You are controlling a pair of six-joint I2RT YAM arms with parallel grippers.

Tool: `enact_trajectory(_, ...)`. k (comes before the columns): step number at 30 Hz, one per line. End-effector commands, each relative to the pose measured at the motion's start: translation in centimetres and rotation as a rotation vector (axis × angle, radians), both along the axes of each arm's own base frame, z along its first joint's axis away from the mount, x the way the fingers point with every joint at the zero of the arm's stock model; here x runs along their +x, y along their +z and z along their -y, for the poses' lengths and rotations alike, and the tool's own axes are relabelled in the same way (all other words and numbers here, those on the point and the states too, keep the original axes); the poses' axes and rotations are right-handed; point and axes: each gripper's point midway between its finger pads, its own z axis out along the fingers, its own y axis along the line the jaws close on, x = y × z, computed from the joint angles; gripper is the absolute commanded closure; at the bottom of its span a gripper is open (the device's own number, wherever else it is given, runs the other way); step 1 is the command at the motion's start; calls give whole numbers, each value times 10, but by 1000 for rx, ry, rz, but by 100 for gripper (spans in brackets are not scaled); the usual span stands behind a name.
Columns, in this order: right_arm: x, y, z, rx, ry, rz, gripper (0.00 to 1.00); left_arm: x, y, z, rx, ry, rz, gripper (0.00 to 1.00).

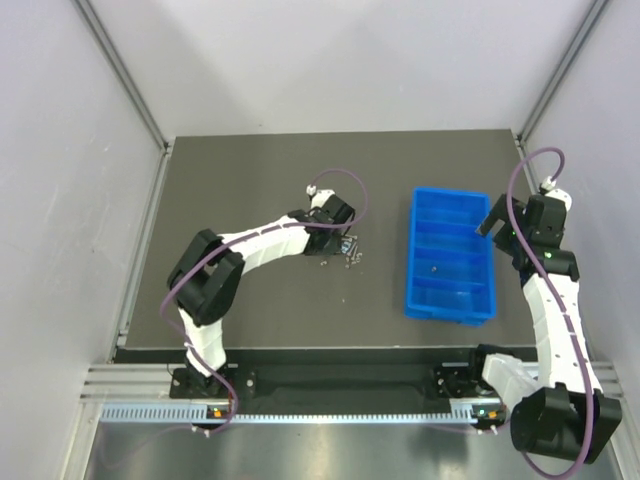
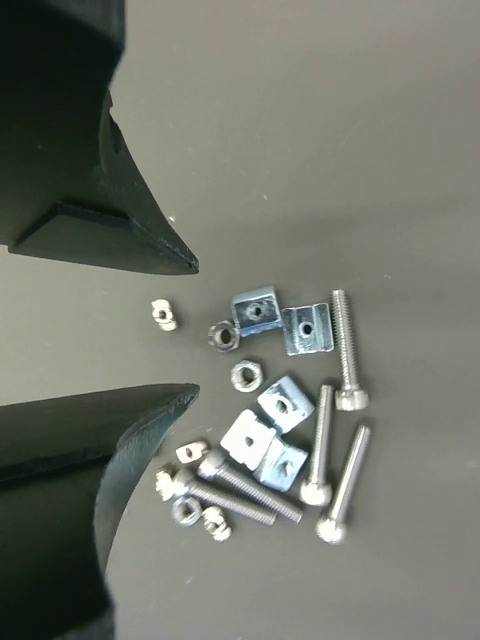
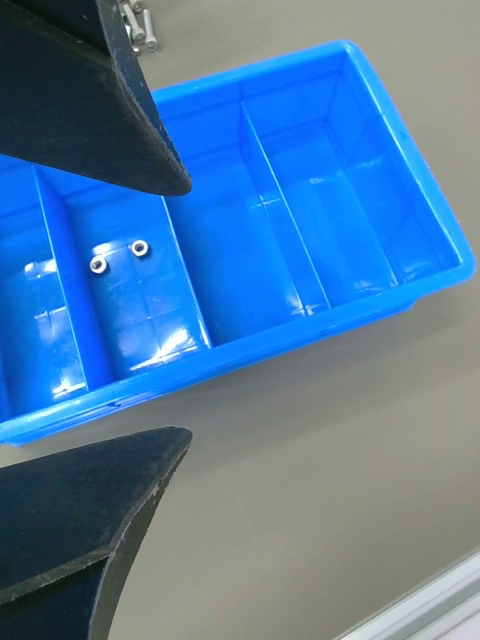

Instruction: Sort the screws and nuts into containers

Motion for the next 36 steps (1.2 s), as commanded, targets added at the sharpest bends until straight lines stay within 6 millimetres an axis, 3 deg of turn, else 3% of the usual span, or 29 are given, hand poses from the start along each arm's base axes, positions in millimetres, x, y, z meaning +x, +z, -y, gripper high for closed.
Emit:
enact_trajectory(1,3,14,8,-38,-17,54,0,9,-1,12,-17,19,2,48)
enact_trajectory(7,3,13,10,-43,-30,49,0,7,-19,19,5,14,-26,53)
enact_trajectory(14,3,12,12,-49,-38,45,0,9,-32,11,57,43,-21,57)
enact_trajectory(36,1,8,14,-55,-49,28,0,1,-41,-1,111,59,-37,72)
